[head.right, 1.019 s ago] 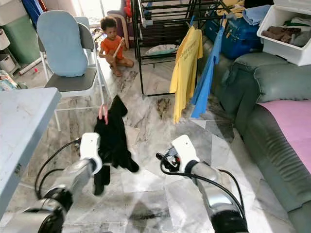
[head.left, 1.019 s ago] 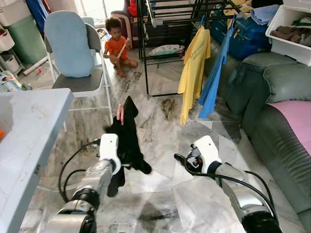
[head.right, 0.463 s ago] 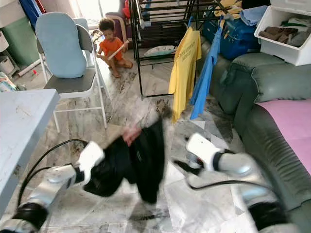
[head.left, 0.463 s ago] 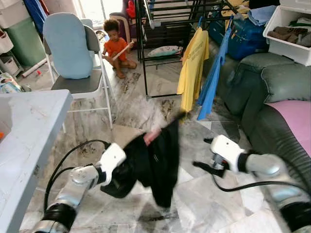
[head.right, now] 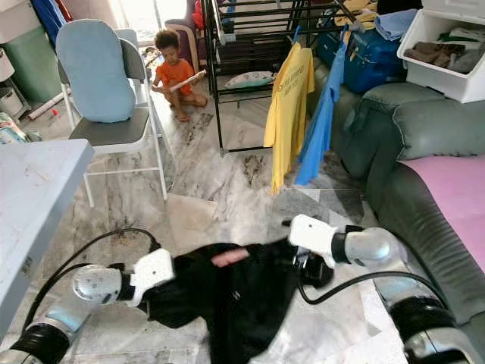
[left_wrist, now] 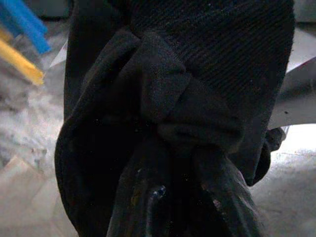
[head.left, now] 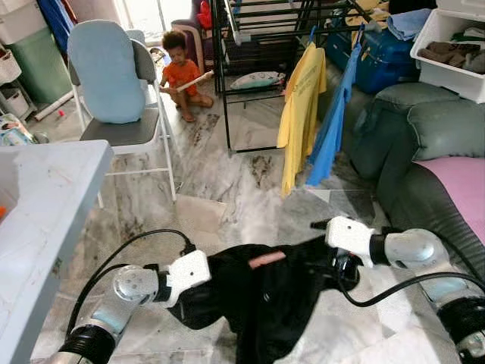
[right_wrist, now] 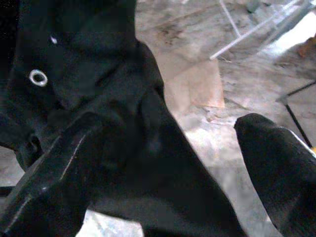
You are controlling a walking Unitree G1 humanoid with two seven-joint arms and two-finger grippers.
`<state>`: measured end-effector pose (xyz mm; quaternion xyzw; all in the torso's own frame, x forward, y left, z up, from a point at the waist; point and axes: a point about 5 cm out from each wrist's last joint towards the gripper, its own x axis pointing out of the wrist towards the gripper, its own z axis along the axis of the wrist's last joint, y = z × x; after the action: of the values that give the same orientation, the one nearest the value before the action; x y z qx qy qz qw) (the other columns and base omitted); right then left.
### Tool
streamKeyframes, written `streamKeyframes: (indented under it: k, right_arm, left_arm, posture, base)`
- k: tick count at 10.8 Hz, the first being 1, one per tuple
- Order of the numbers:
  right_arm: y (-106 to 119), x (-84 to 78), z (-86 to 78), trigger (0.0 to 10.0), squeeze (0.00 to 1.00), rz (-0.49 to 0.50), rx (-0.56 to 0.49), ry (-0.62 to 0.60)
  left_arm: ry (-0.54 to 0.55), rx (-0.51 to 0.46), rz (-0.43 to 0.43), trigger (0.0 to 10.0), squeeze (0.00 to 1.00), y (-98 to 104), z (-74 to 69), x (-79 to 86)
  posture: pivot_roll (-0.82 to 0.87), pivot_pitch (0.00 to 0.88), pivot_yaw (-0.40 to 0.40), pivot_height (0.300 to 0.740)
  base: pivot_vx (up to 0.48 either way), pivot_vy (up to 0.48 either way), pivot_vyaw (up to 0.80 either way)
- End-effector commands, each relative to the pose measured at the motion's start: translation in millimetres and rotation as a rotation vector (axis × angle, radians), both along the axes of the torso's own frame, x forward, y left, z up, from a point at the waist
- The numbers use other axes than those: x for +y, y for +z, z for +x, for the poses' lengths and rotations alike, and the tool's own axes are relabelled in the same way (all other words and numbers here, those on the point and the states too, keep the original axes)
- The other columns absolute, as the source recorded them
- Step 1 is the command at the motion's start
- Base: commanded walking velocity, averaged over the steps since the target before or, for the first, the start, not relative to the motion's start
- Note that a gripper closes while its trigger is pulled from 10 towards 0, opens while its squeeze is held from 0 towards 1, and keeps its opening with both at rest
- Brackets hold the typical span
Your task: Hang hanger
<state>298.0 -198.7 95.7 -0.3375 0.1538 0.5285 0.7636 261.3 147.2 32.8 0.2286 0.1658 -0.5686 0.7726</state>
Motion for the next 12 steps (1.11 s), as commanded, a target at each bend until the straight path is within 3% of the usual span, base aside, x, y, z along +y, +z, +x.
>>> streamKeyframes:
  k: [1, 2, 3, 4, 8, 12]
  right_arm:
    - [1, 5.0, 1.2, 10.0, 1.00, -0.019, 0.025, 0.058]
    - [-1, 4.0, 2.3, 10.0, 1.00, -0.055, 0.037, 0.076]
    - [-4, 1.3, 5.9, 6.6, 0.71, -0.119, 0.060, 0.103]
    - [-3, 2.0, 10.6, 0.0, 0.00, -0.149, 0.057, 0.114]
    - [-3, 3.7, 15.6, 0.0, 0.00, -0.193, 0.058, 0.162]
    - [-9, -9.9, 11.8, 0.0, 0.00, -0.278, 0.158, 0.189]
  left_arm:
    - [-0.041, -0.071, -0.016, 0.0, 0.00, 14, 8.4, -6.8]
    - [-0.059, -0.090, -0.028, 0.0, 0.00, 17, 10.1, -10.8]
    - [-0.102, -0.115, -0.059, 0.0, 0.00, 23, 11.0, -18.8]
    - [-0.145, -0.130, -0.065, 0.0, 0.00, 26, 9.5, -24.2]
    - [-0.197, -0.139, -0.069, 0.0, 0.00, 26, 7.0, -29.6]
    - [-0.199, -0.146, -0.061, 0.0, 0.00, 28, 12.7, -30.2]
  posture:
    - [-0.10, 0.000, 0.032, 0.740]
    - [-0.10, 0.000, 0.031, 0.740]
    - [-0.10, 0.000, 0.029, 0.740]
    - [-0.10, 0.000, 0.025, 0.740]
    - [-0.10, 0.000, 0.019, 0.740]
    - [-0.11, 0.000, 0.017, 0.740]
  base:
    - [0.000, 0.000, 0.00]
    - [0.000, 0.000, 0.00]
    - [0.000, 0.000, 0.00]
    - [0.000, 0.000, 0.00]
    - [0.000, 0.000, 0.00]
    - [0.000, 0.000, 0.00]
